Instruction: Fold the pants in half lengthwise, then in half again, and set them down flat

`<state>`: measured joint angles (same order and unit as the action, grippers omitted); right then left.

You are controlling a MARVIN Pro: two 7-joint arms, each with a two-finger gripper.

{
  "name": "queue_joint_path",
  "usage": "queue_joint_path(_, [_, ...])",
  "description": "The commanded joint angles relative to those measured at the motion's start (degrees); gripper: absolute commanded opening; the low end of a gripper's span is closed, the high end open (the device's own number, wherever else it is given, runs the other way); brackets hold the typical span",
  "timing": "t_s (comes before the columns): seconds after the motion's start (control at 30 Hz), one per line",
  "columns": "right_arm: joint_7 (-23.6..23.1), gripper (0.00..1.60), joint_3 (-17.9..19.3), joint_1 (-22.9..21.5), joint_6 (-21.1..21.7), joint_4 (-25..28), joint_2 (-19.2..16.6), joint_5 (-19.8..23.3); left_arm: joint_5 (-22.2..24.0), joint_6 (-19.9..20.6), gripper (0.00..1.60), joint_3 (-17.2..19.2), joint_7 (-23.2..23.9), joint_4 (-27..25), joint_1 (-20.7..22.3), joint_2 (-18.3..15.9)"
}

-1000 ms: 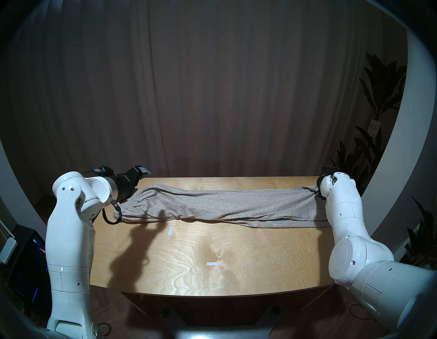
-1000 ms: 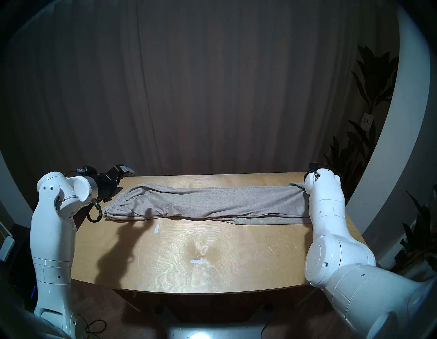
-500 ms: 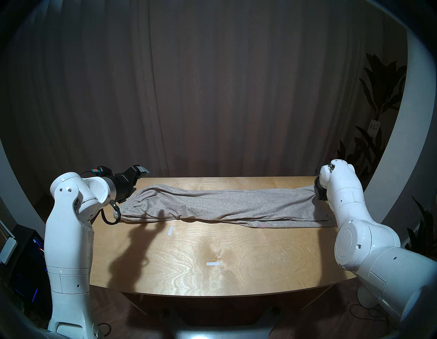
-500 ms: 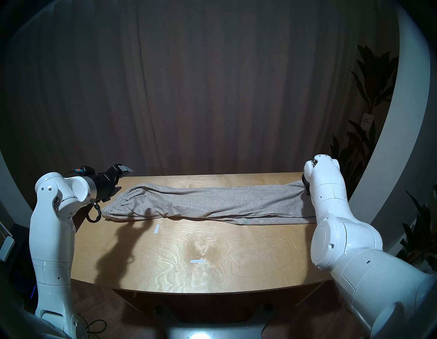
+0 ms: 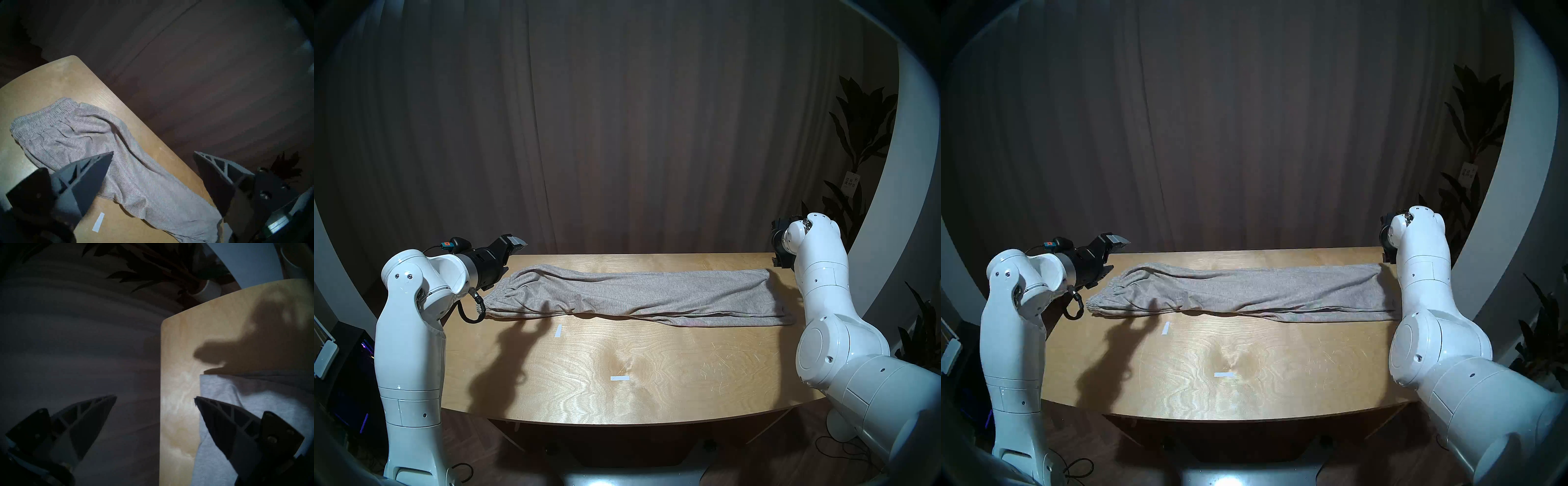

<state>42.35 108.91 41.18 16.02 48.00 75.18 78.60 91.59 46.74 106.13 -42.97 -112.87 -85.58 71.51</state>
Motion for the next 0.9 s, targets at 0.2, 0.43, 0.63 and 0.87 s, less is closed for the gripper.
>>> queue_joint_path(0.2, [0.7,1.60,-0.4,8.5,7.4,9.9,1.1,2.2,-3.5,-0.1,1.60,0.0,0.6,-0.1,-4.9,-1.1])
queue_joint_path(0.43, [0.6,1.60,2.0,12.0,10.7,15.4,1.2,4.7,-3.0,-2.6,1.60,5.8,0.8,2.5,-7.2,0.3])
queue_joint_path(0.63, [-1.3,1.60,5.6,14.6,14.4,19.9,0.8,8.7,-1.3,-3.9,1.60,9.1,2.3,5.1,-8.9,2.6])
queue_joint_path(0.87, [-3.6,1.60,9.9,16.7,18.7,24.5,-0.8,12.8,0.6,-5.5,1.60,10.8,4.1,8.0,-9.3,4.9])
